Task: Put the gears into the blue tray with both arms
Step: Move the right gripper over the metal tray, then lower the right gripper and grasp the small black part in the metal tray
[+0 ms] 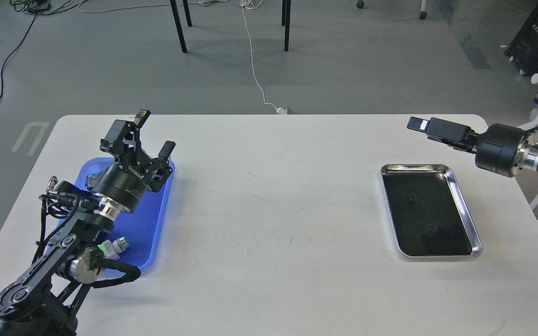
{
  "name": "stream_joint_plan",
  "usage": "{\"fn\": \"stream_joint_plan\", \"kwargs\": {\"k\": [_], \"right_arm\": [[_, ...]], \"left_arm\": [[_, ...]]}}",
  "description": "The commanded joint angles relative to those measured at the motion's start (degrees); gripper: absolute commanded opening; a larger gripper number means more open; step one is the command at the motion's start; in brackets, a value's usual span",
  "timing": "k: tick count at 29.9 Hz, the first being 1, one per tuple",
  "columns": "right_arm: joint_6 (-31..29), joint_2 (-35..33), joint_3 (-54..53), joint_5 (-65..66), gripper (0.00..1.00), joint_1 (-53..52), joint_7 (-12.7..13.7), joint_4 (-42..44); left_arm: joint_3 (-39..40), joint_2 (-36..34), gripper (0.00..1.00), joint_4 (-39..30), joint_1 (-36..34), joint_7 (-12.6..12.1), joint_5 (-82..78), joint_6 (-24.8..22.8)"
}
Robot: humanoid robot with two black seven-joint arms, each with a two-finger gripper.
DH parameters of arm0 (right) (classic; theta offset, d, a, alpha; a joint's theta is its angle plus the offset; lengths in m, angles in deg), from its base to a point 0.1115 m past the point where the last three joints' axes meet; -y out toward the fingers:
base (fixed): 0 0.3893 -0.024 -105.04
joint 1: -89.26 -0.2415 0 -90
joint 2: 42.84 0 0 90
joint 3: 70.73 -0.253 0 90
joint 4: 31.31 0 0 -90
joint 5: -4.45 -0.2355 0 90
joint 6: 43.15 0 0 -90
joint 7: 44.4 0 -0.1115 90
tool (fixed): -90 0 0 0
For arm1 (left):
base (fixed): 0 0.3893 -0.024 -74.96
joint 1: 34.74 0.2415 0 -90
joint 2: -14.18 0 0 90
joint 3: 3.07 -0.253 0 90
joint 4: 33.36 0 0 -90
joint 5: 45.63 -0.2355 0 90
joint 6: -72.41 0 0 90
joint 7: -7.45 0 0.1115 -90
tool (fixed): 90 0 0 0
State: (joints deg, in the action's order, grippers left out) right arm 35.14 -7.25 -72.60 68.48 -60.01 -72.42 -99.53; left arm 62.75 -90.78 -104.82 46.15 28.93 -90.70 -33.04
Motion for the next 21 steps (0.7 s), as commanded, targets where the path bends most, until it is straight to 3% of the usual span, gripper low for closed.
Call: {"fn": "stream_joint_plan", "kwargs": {"k": [1,9,21], "right_arm": [[0.0,0.0,10.4,6.4,0.99,-8.1,0.0,2.1],[0.1,4.6,30.5,19.5,0.97,-21.4,0.0,6.3],[1.9,18.9,43.6,22.7,0.93,-22.2,0.0,15.7]], "left_arm": [[0.0,0.0,0.98,-0.5,0.1,0.5,0.0,-0.4],[0.0,0.0,0.98,-1.1,0.4,0.4,-0.1,-0.4],[0.1,-0.8,0.98,-2.5,0.9,0.4,0.0,-0.4]]}}
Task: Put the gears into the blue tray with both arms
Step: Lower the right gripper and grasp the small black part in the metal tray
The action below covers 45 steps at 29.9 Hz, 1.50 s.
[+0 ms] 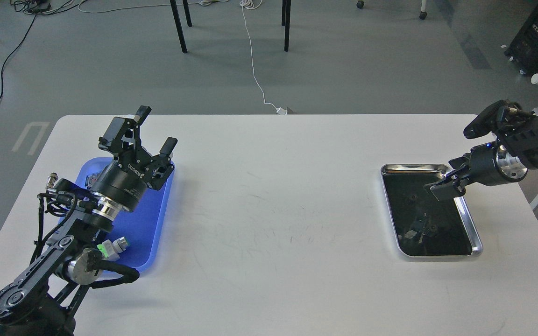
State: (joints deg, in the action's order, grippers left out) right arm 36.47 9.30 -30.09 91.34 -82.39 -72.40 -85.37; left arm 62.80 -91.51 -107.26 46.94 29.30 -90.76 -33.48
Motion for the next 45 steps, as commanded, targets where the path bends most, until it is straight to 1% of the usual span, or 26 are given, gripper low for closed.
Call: {"fn": "stream_joint_plan", "kwargs": {"k": [1,2,5,8,13,16,27,30,37,45], "right_arm": [[0.6,3.1,1.2,-0.2,0.93,0.3,0.0,2.1],[0.6,4.1,1.3,-0.2,0.92,0.3,0.0,2.7],[0.8,6.3,2.6,-0.6,0.86,0.9,0.0,5.0],[0.8,7.7,3.9,-0.9,0.79,1.6,0.0,5.5],[0.8,8.0,4.1,-0.9,0.77,2.5,0.0,6.4],[0.9,8.7,4.2,-0.9,0.72,3.6,0.0,7.0],[1.2,10.3,4.2,-1.0,0.67,5.9,0.0,9.2],[2.4,10.7,4.2,-1.0,0.67,6.5,0.0,9.9],[2.6,11.2,4.1,-1.7,0.66,6.9,0.0,9.9],[2.6,13.0,4.1,-3.1,0.6,6.9,0.0,10.1]], "left_arm": [[0.0,0.0,0.98,-0.1,0.1,0.0,0.0,0.0],[0.0,0.2,0.98,-0.1,0.1,0.0,0.0,0.0],[0.0,0.5,0.98,-0.1,0.1,0.0,0.0,0.1],[0.0,0.5,0.98,-0.2,0.1,0.0,0.0,0.0],[0.3,0.6,0.98,-0.2,0.1,0.0,0.0,0.1],[0.5,0.6,0.98,-0.2,0.7,0.0,0.0,0.1],[0.6,0.5,0.98,-0.2,0.8,0.0,0.0,0.0],[0.6,0.5,0.98,-0.2,0.8,0.0,0.0,0.0],[0.6,0.4,0.98,-0.2,0.8,0.0,0.0,0.0],[0.6,0.4,0.98,-0.2,0.8,0.0,0.0,0.0]]}}
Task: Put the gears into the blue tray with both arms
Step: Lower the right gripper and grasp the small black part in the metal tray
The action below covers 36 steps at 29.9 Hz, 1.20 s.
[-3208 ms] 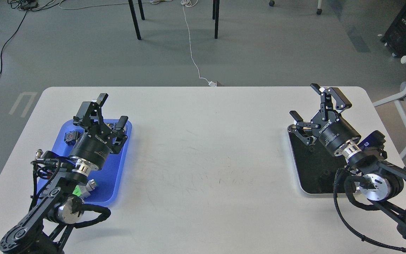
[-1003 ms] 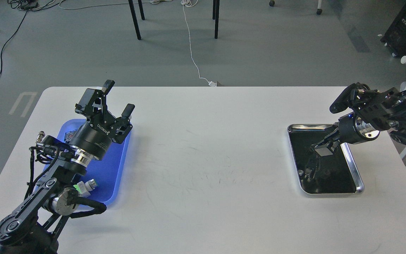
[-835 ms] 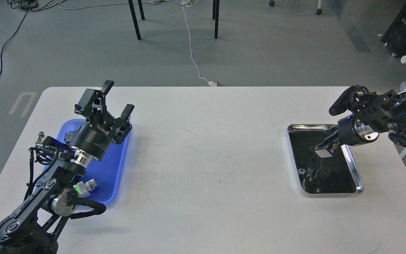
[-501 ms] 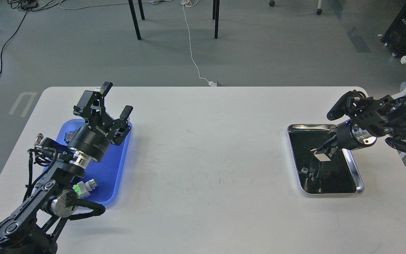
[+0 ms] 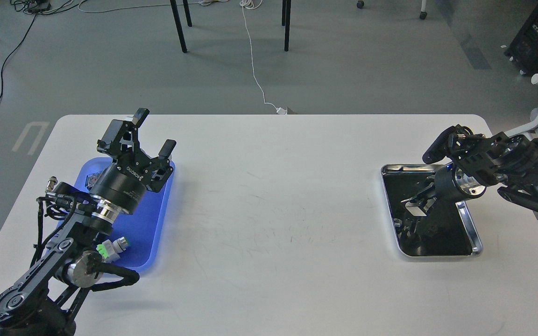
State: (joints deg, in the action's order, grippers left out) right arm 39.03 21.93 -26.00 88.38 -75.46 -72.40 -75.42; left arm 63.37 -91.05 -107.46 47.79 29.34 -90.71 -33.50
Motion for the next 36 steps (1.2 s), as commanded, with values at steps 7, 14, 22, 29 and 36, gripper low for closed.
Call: {"fn": "stream_joint_plan", "kwargs": {"k": [7,14,22,29,36], "right_arm": [[0.0,0.6,0.1,-0.2,0.59,0.3,0.0,0.8],[0.0,0.5,0.1,-0.2,0.57,0.9,0.0,1.2],[-0.1,0.6,0.1,-0.2,0.47,1.4,0.0,1.7],[-0.2,0.6,0.1,-0.2,0.19,1.4,0.0,1.7],[-0.2,0.1,0.0,-0.5,0.13,1.1,0.0,1.5]], "left_arm": [[0.0,-0.1,0.98,0.0,0.0,0.0,0.0,0.0],[0.0,-0.1,0.98,0.0,0.0,0.0,0.0,0.0],[0.0,-0.1,0.98,0.0,0.0,0.0,0.0,0.0],[0.0,-0.2,0.98,0.0,0.0,0.0,0.0,0.0],[0.0,-0.3,0.98,0.0,0.0,0.0,0.0,0.0]]}}
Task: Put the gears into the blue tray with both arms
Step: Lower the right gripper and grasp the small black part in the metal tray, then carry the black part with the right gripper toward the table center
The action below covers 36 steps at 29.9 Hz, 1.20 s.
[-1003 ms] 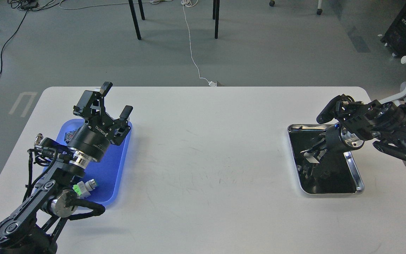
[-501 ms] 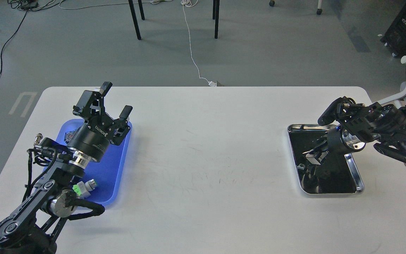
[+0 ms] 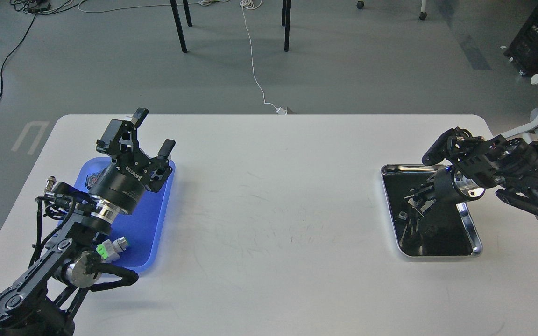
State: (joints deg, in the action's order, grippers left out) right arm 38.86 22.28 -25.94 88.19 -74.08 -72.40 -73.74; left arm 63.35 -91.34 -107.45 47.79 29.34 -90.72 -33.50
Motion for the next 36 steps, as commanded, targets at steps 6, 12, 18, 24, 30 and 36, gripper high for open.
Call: {"fn": "stream_joint_plan", "kwargs": {"k": [6,12,18,24,30,36], "right_arm": [[0.1,-1.0,-0.4,-2.6,0.13,-3.9,0.0,-2.9],[0.0,-1.1,-0.8,-9.2,0.14,-13.5,0.0,-8.6],[0.2,5.1,-0.3,-16.8,0.14,-18.8,0.0,-15.4],[8.0,13.3,1.9,-17.9,0.14,-18.0,0.0,-17.1],[12.1,21.0,6.2,-19.7,0.14,-17.2,0.0,-16.9],[15.7,24.9,8.8,-22.0,0.14,-15.4,0.0,-16.9]], "left_arm": [[0.0,0.0,0.98,0.0,0.0,0.0,0.0,-0.1],[0.0,-0.1,0.98,0.0,0.0,0.1,0.1,-0.1],[-0.2,-0.1,0.98,-0.2,0.0,0.1,0.1,-0.1],[-0.2,-0.5,0.98,-0.2,0.0,0.1,0.2,-0.1],[-0.2,-0.6,0.98,-0.2,0.3,0.1,0.2,-0.1],[-0.2,-0.6,0.98,-0.7,1.1,0.0,0.1,0.0]]}}
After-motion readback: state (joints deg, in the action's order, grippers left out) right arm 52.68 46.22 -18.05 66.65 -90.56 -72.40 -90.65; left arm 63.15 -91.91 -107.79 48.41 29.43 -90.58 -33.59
